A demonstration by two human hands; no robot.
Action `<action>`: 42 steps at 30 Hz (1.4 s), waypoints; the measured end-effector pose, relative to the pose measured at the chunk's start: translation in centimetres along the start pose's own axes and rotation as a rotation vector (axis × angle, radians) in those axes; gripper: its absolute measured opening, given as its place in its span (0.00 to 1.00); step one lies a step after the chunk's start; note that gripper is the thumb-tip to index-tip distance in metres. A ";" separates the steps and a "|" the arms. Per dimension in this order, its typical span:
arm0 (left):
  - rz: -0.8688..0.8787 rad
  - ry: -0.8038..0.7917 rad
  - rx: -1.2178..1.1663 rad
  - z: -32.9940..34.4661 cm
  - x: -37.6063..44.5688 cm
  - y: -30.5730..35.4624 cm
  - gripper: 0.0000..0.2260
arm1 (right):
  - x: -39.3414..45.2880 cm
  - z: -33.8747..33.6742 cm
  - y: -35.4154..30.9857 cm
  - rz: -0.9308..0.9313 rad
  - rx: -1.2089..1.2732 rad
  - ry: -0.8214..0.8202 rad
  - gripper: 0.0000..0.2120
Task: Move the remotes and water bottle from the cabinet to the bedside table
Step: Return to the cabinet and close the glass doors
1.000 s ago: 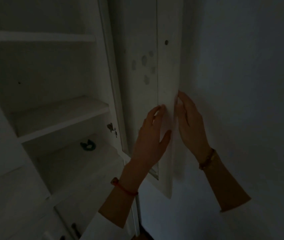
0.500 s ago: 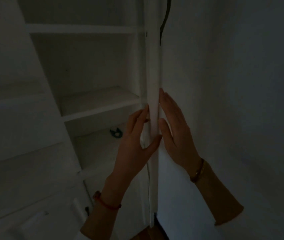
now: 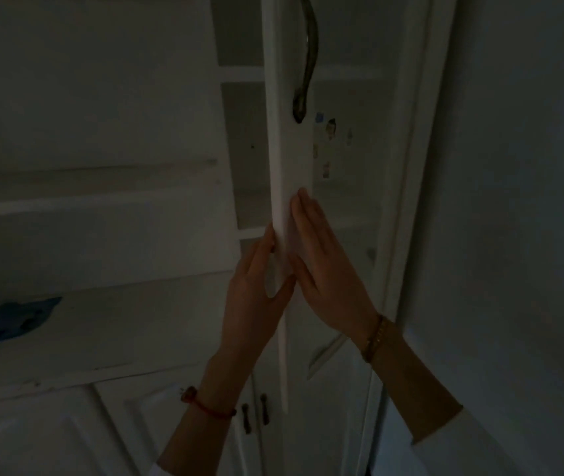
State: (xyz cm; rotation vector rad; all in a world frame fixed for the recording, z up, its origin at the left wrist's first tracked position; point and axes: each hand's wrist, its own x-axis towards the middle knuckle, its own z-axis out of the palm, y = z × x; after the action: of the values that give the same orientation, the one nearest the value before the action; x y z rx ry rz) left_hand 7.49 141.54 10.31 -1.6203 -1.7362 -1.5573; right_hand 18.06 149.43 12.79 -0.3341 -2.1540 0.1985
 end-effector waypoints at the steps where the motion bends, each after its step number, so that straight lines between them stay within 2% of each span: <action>1: -0.012 -0.008 0.020 -0.3 0.5 -1.0 0.30 | 0.9 1.0 0.1 -0.004 -0.009 -0.011 0.30; 4: -0.037 -0.036 0.071 -1.0 2.3 -4.1 0.33 | 3.5 4.0 0.8 -0.008 -0.045 -0.037 0.32; 9: 0.020 -0.045 0.157 -1.3 5.1 -8.9 0.35 | 6.7 8.0 1.9 0.026 -0.108 -0.033 0.36; 14: 0.068 -0.075 0.217 -0.7 6.6 -12.3 0.40 | 8.5 10.1 2.8 0.062 -0.172 -0.035 0.39; 18: 0.035 -0.105 0.215 -0.1 7.8 -14.3 0.45 | 9.8 11.5 3.4 0.083 -0.258 -0.053 0.44; 23: 0.012 -0.111 0.196 0.5 9.0 -16.3 0.45 | 11.0 12.8 4.1 0.115 -0.290 -0.039 0.45; 32: 0.062 -0.017 0.190 1.3 9.5 -17.2 0.47 | 11.7 13.8 4.9 0.135 -0.376 -0.027 0.44; 42: 0.107 -0.008 0.266 1.2 10.5 -18.2 0.43 | 12.8 14.7 5.7 0.153 -0.410 -0.023 0.45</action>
State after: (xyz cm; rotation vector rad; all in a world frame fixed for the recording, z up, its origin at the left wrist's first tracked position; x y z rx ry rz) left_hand -10.74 152.06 9.41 -1.5591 -1.7443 -1.2153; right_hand -0.10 158.56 12.96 -0.7357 -2.1838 -0.1589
